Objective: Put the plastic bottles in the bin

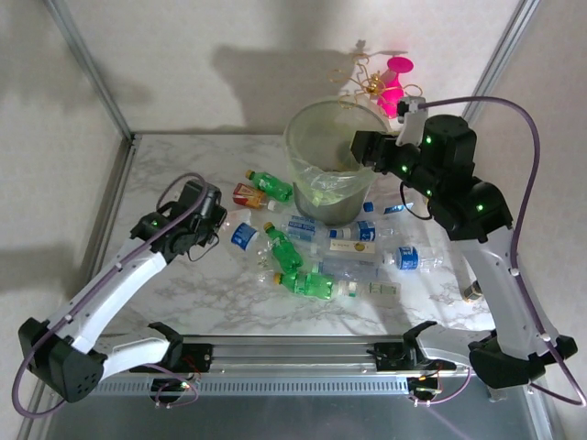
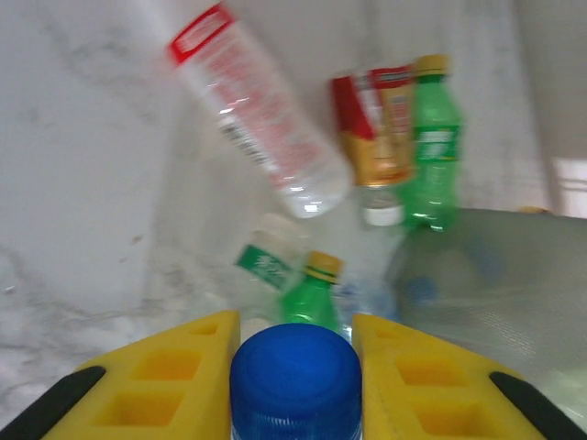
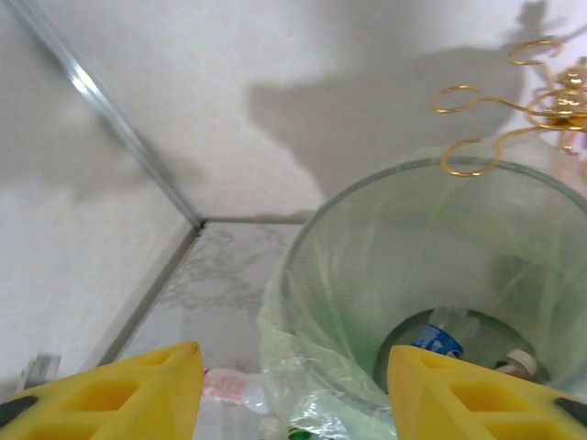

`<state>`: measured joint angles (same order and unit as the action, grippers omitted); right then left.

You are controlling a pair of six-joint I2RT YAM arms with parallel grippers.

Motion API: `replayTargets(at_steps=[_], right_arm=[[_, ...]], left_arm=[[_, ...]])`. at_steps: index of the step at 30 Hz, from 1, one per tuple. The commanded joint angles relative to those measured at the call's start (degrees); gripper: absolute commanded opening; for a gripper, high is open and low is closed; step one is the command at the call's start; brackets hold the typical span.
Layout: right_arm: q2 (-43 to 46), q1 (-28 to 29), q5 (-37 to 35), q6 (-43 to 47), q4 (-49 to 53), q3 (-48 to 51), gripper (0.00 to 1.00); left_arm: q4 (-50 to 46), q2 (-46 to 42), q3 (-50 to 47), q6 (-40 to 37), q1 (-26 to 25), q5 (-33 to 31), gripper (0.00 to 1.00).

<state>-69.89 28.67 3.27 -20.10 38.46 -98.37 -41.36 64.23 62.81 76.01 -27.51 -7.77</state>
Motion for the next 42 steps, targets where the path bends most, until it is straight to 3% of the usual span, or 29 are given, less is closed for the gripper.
replayTargets(at_steps=[1, 5, 9, 13, 16, 19, 21, 25, 31, 34, 42], right_arm=[[-2.3, 0.3, 6.8, 2.3, 1.8, -2.9, 0.55], [-4.8, 0.3, 13.2, 2.6, 1.2, -4.6, 0.55], [-8.3, 0.4, 23.8, 2.3, 0.1, -6.7, 0.54], [-10.3, 1.0, 29.9, 0.9, -2.6, -7.4, 0.55], [-11.6, 2.9, 29.6, 0.8, -3.3, -7.9, 0.55], [-13.1, 4.6, 30.3, 1.0, -3.6, -9.6, 0.6], [-14.3, 5.9, 32.7, 1.5, -4.3, -10.6, 0.7], [-17.2, 9.4, 34.9, 3.5, -3.4, -14.1, 0.81], [-19.3, 12.8, 39.1, 4.0, -4.3, -14.2, 0.91], [-20.5, 13.7, 37.8, 4.8, -3.1, -14.5, 0.9], [-19.1, 13.6, 32.6, 3.4, -6.5, -12.4, 0.74]], left_arm=[[8.9, -2.6, 3.7, -10.3, 0.5, 0.6, 0.17], [18.9, -3.9, 6.9, -18.7, 0.4, 5.4, 0.17], [30.8, -3.6, 10.3, -28.2, 0.4, 18.9, 0.19], [33.1, -3.1, 14.1, -31.6, 0.4, 23.2, 0.17], [36.9, -3.1, 14.3, -31.8, 0.4, 26.7, 0.16], [39.8, -1.9, 15.2, -31.6, 0.4, 29.6, 0.14], [40.3, -0.5, 16.9, -32.1, 0.2, 31.2, 0.13], [36.9, 2.9, 22.6, -35.1, -0.2, 32.8, 0.12], [37.5, 5.5, 25.9, -37.7, -0.5, 34.3, 0.1], [38.1, 7.2, 27.7, -38.5, -0.8, 35.7, 0.09], [36.7, 8.4, 29.5, -41.7, -1.6, 37.3, 0.1]])
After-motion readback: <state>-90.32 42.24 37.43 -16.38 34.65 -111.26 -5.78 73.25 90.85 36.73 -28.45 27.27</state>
